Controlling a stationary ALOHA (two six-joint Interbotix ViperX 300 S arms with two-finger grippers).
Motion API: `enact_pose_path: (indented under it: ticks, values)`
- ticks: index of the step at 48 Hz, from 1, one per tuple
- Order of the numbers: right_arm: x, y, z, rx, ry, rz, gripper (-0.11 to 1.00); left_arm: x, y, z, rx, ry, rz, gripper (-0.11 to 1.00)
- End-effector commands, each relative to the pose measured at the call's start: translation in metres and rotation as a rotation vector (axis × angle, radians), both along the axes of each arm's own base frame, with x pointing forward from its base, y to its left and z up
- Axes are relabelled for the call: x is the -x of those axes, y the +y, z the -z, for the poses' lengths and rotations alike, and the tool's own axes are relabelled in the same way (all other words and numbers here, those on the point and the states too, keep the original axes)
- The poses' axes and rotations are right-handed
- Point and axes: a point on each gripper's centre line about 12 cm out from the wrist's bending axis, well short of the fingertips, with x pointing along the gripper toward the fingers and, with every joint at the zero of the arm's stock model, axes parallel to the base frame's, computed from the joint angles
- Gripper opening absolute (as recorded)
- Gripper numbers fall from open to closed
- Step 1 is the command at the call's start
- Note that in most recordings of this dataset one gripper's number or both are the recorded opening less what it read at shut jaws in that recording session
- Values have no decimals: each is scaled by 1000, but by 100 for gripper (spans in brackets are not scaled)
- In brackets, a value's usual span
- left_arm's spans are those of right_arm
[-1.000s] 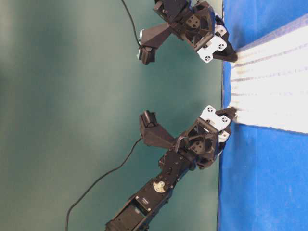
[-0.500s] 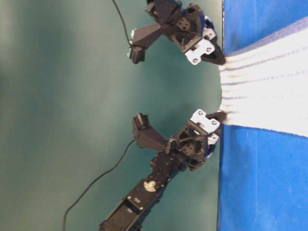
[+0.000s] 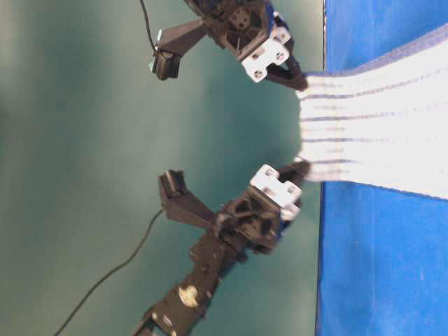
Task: Fold the blue towel.
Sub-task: 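Grasp the far corners and fold them toward the near end, then lower the folded end onto the towel and open both grippers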
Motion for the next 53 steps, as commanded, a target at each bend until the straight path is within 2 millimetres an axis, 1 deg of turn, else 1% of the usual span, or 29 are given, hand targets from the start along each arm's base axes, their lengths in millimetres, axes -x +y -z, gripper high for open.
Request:
enact_pose_path:
  ticks: [1, 10, 16, 17, 19, 23, 31, 40, 47, 53]
  values:
    - [-2, 19, -9, -3, -28, -31, 9, 0, -22, -15, -19, -42, 40, 5]
    - [1, 70, 2, -53, -11, -123, 9, 7, -79, -3, -2, -32, 144, 5]
    - [2, 99, 6, -83, -6, -180, 9, 4, -114, 2, 6, -19, 223, 5]
    - [2, 103, 7, -87, -7, -189, 9, 2, -123, 2, 8, -18, 243, 5]
    - [1, 113, 8, -100, -6, -207, 9, 1, -134, 3, 11, -14, 270, 5]
    - [0, 129, 10, -116, -3, -243, 9, -2, -156, 4, 23, -14, 312, 5]
    - [-6, 160, 12, -143, -1, -317, 9, -3, -189, 5, 66, -8, 360, 5]
    - [-9, 182, 13, -164, 2, -366, 9, -1, -211, 7, 88, 19, 399, 5]
    - [-9, 195, 14, -174, 8, -399, 9, -2, -218, 6, 89, 19, 415, 5]
    - [-10, 197, 15, -176, 9, -404, 9, -2, -219, 6, 85, 20, 421, 5]
